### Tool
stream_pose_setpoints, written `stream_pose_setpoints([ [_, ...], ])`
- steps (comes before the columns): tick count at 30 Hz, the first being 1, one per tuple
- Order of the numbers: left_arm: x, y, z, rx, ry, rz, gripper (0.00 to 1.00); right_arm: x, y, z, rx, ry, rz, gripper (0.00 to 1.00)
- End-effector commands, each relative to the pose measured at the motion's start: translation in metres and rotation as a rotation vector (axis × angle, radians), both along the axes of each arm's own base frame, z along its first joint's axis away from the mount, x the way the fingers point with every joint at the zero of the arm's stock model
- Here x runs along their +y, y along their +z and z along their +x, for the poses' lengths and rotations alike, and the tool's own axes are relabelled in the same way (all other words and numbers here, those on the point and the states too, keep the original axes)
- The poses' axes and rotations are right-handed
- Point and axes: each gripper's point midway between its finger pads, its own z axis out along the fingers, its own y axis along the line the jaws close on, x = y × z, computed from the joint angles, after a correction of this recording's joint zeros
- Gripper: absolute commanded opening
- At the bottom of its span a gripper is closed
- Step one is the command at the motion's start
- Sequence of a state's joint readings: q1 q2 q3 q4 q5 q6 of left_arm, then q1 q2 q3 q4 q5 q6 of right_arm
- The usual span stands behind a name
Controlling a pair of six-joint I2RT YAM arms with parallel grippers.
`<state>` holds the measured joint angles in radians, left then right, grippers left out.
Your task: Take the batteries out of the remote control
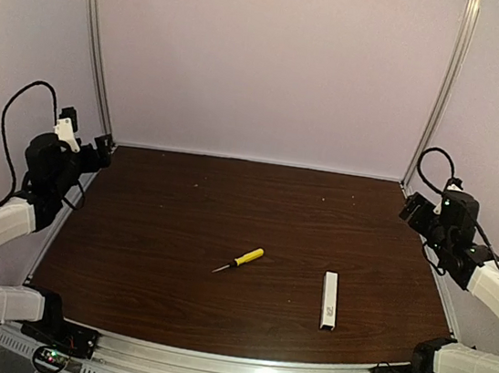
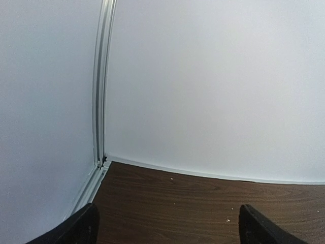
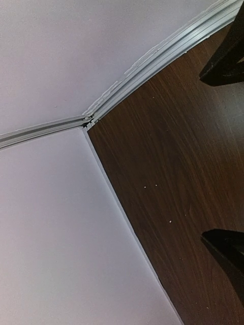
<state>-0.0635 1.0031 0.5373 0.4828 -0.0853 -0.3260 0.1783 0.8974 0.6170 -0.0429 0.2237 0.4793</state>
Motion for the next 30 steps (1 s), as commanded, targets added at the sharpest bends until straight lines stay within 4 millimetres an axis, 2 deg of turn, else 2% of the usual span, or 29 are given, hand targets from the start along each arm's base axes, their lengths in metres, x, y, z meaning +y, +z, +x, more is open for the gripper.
stream_pose_setpoints([
  [1, 0.006, -0.066, 0.001, 0.306, 0.044, -0.075, 0.97, 0.002, -0.015, -0.005, 0.094, 0.004, 0.025, 1.0],
  [6, 0.008, -0.088, -0.005, 0.355, 0.064, -0.141, 0.97, 0.008, -0.026, -0.012, 0.177, 0.042, 0.025, 1.0],
  [10, 0.004, -0.094, -0.005, 0.377, 0.058, -0.216, 0.97, 0.02, -0.053, -0.016, 0.331, 0.073, 0.078, 1.0],
  [14, -0.004, -0.079, -0.002, 0.422, 0.016, -0.216, 0.98, 0.034, -0.076, -0.024, 0.458, 0.095, 0.093, 1.0],
  [17, -0.005, -0.065, -0.003, 0.487, 0.009, -0.191, 0.98, 0.056, -0.087, -0.03, 0.519, 0.152, 0.069, 1.0],
  [21, -0.021, -0.039, -0.006, 0.539, -0.089, -0.159, 0.97, 0.086, -0.105, -0.042, 0.621, 0.216, 0.018, 1.0],
  [23, -0.022, -0.03, -0.006, 0.566, -0.108, -0.111, 0.97, 0.098, -0.113, -0.047, 0.649, 0.246, 0.009, 1.0],
  [26, -0.018, -0.023, -0.005, 0.592, -0.111, -0.009, 0.97, 0.118, -0.125, -0.053, 0.675, 0.3, -0.004, 1.0],
  [30, -0.021, -0.023, 0.002, 0.61, -0.145, 0.063, 0.97, 0.14, -0.142, -0.061, 0.732, 0.351, -0.009, 1.0],
])
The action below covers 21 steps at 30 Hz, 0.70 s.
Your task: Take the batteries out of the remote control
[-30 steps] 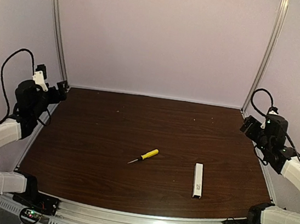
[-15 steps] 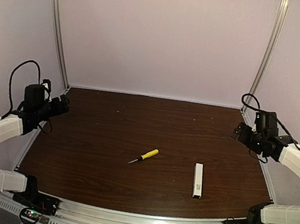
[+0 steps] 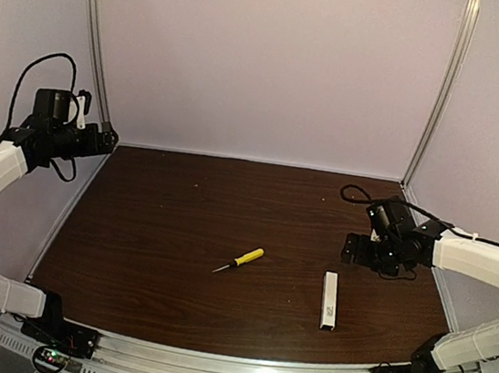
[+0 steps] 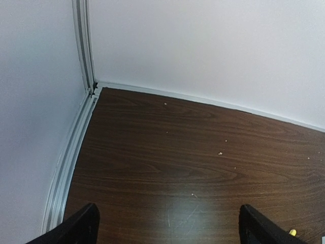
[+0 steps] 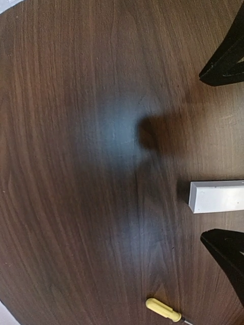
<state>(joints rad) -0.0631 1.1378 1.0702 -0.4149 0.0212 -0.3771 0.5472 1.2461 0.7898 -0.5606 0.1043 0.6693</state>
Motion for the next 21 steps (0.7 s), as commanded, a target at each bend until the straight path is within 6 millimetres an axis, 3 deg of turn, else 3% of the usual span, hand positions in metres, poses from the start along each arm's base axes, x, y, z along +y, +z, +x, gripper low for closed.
stream_pose_setpoints([
  [1, -0.005, -0.024, -0.003, 0.11, -0.096, 0.089, 0.98, 0.018, -0.015, -0.011, 0.067, 0.02, 0.018, 1.0],
  [6, -0.018, -0.045, 0.001, 0.137, -0.16, 0.057, 0.98, 0.046, -0.027, -0.025, 0.098, 0.079, 0.043, 1.0],
  [10, -0.017, -0.049, -0.002, 0.143, -0.175, 0.078, 0.96, 0.062, -0.039, -0.037, 0.135, 0.119, 0.023, 0.97],
  [21, -0.02, -0.05, -0.006, 0.139, -0.198, 0.089, 0.89, 0.067, -0.072, -0.068, 0.239, 0.153, -0.066, 0.74],
])
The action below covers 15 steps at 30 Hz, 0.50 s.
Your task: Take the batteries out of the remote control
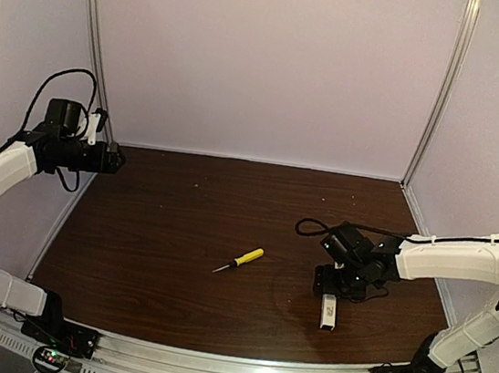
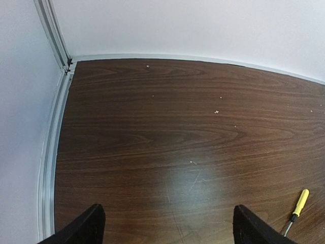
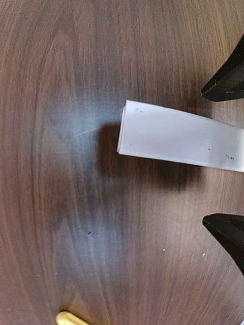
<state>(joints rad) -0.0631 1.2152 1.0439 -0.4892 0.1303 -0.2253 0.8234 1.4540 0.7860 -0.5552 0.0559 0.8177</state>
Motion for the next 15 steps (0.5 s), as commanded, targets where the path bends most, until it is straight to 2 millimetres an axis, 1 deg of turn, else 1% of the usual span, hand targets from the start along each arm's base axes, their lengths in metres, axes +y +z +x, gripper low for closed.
stream_pose_setpoints([
  [1, -0.001, 0.004, -0.003, -0.023, -0.027, 0.006, 0.88, -0.006, -0.013, -0.012, 0.04, -0.009, -0.047, 0.72],
  [4, -0.001, 0.005, -0.005, -0.029, -0.026, 0.01, 0.87, -0.008, -0.02, -0.017, 0.06, -0.007, -0.068, 0.7],
  [7, 0.0, 0.005, -0.007, -0.034, -0.021, 0.016, 0.87, -0.008, -0.026, -0.019, 0.073, 0.002, -0.087, 0.64],
  [12, 0.001, 0.005, -0.007, -0.035, -0.021, 0.019, 0.86, -0.005, -0.031, -0.019, 0.088, 0.019, -0.097, 0.48],
  [15, 0.001, 0.005, -0.007, -0.035, -0.022, 0.02, 0.85, -0.004, -0.033, -0.018, 0.091, 0.03, -0.103, 0.37],
])
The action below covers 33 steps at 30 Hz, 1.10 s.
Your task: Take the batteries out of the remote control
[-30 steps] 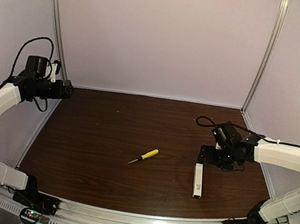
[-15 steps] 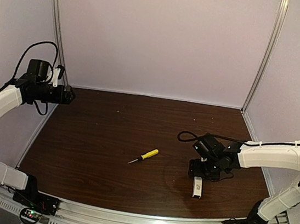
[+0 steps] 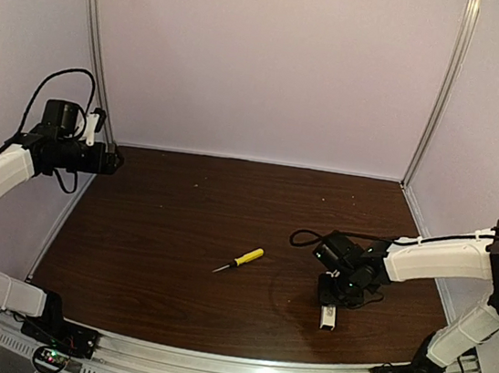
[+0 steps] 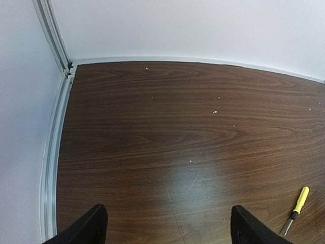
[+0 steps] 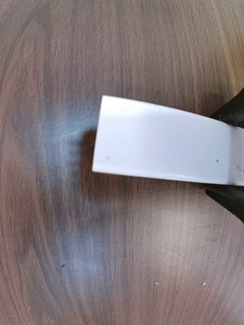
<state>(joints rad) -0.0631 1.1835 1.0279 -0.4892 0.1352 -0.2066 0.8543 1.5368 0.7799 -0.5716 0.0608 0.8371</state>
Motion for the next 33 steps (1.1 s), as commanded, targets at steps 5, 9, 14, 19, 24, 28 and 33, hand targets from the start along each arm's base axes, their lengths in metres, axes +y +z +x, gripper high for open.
stream_pose_setpoints([
  [5, 0.0, 0.002, -0.002, -0.02, -0.014, 0.008, 0.85, 0.008, -0.003, 0.001, 0.013, 0.082, -0.019, 0.28],
  [9, -0.004, 0.004, -0.002, -0.025, -0.035, -0.002, 0.85, 0.025, 0.009, 0.01, -0.024, 0.217, 0.001, 0.21],
  [14, -0.024, 0.007, -0.005, -0.043, -0.141, -0.056, 0.84, 0.046, 0.035, 0.024, -0.098, 0.412, 0.007, 0.14],
  [19, -0.055, 0.011, -0.013, -0.058, -0.267, -0.081, 0.84, 0.079, 0.063, 0.024, -0.139, 0.602, 0.113, 0.14],
  [24, -0.092, 0.016, -0.026, -0.077, -0.422, -0.114, 0.84, 0.105, 0.091, 0.025, -0.21, 0.753, 0.191, 0.13],
  [28, -0.128, 0.02, -0.044, -0.089, -0.574, -0.131, 0.84, 0.119, 0.117, 0.028, -0.297, 0.878, 0.221, 0.12],
  [33, -0.151, 0.024, -0.061, -0.101, -0.683, -0.162, 0.86, 0.13, 0.139, 0.024, -0.352, 1.023, 0.233, 0.12],
])
